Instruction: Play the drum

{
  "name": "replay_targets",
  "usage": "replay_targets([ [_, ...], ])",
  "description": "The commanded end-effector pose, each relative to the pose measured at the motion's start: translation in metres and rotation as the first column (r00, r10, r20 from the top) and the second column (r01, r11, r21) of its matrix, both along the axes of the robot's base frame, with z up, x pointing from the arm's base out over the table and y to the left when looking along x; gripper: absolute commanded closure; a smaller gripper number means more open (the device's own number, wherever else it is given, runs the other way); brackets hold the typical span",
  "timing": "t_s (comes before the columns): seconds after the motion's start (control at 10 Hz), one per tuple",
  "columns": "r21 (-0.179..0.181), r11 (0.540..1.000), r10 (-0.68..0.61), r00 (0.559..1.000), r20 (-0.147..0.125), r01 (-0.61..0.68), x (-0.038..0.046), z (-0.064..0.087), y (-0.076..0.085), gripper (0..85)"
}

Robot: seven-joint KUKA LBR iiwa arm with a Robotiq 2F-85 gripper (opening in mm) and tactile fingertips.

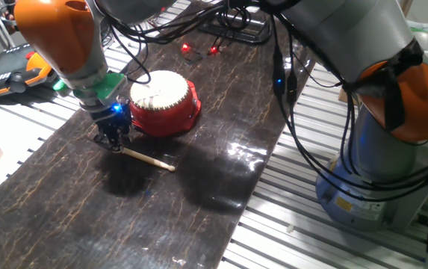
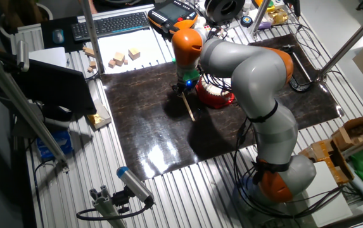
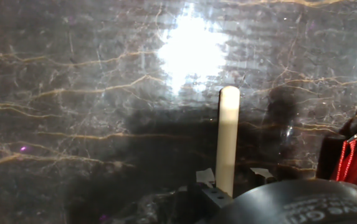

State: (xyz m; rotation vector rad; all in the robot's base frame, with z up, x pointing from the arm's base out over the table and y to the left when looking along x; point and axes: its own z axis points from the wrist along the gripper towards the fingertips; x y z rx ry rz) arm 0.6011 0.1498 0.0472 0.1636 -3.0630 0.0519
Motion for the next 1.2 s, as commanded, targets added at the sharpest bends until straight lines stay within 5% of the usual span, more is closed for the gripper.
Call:
replay_targets([
  [0.0, 0.001, 1.0, 0.004, 1.0, -0.003, -0.004, -0.0001, -0.0001, 0.0001, 48.3],
  [0.3, 0.009, 1.0, -0.011, 1.0, 0.001, 0.011, 0.0, 0.0, 0.0002, 47.7],
  [0.5, 0.005, 0.999, -0.039, 0.997, -0.068, 0.039, 0.0, 0.0, 0.0002, 46.0],
  [1.1, -0.024, 0.999, -0.039, 0.995, -0.093, 0.037, -0.0002, 0.0027, -0.0005, 45.3],
])
